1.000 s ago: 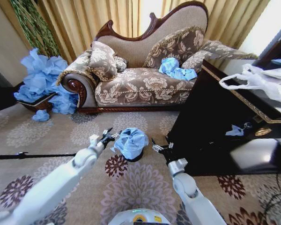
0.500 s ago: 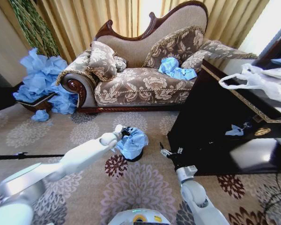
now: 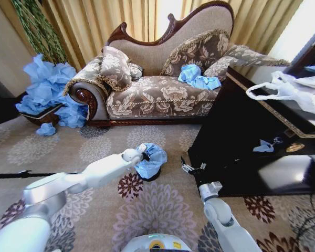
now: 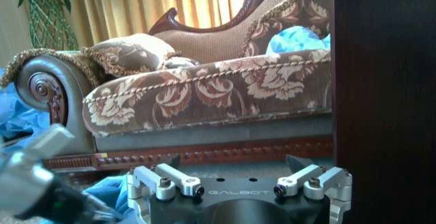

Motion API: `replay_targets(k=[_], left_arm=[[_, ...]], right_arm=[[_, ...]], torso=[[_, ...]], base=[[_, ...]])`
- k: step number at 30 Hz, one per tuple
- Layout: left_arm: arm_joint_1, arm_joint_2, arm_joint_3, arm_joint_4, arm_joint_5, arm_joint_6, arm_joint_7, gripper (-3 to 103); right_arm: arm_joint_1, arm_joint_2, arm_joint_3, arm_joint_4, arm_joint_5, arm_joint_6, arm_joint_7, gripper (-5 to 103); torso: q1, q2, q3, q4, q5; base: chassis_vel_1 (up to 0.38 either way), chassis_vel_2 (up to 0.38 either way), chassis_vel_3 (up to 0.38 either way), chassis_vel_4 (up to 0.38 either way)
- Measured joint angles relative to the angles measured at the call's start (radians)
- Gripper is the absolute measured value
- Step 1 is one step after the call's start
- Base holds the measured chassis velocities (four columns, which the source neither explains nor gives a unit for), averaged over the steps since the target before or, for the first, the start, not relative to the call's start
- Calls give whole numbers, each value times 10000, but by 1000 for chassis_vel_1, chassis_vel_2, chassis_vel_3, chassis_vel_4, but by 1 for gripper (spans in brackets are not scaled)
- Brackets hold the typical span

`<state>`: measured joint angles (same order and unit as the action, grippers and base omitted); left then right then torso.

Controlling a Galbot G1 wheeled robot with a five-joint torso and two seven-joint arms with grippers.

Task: Place a garbage bag over the trash bin.

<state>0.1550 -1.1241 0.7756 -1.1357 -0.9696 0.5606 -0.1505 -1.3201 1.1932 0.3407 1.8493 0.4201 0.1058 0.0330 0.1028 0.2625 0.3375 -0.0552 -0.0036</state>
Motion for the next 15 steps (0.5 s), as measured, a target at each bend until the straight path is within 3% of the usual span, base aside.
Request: replay_targets(k=[1, 3, 7, 11, 14, 15], left_arm=[[0, 0, 0, 0, 0, 0, 0, 0], [-7, -663, 18, 591, -398, 441, -146, 0], [-76, -1068, 292, 1038, -351, 947, 392, 0], [-191, -1036, 275, 1229, -473, 1064, 343, 0], [-363, -776, 153, 1197, -944, 1152, 104, 0], [-487, -473, 58, 990, -1542, 1266, 31, 0]], right_arm=[[0, 0, 0, 0, 0, 0, 0, 100], [36, -76, 1, -40, 67, -10, 1, 100], [123, -137, 6, -109, 190, -33, 17, 100], [123, -200, 5, -122, 288, -56, 24, 100], [148, -214, 5, -160, 353, -64, 28, 100], [196, -214, 3, -192, 404, -83, 44, 100]], torso=[[0, 0, 0, 0, 0], [-1, 0, -1, -9, 4], [-1, 0, 0, 4, 2], [-1, 0, 0, -2, 1], [-1, 0, -1, -1, 2], [-1, 0, 0, 5, 3]], base=[[0, 0, 0, 0], [0, 0, 0, 0], [0, 0, 0, 0], [0, 0, 0, 0], [0, 0, 0, 0], [0, 0, 0, 0]])
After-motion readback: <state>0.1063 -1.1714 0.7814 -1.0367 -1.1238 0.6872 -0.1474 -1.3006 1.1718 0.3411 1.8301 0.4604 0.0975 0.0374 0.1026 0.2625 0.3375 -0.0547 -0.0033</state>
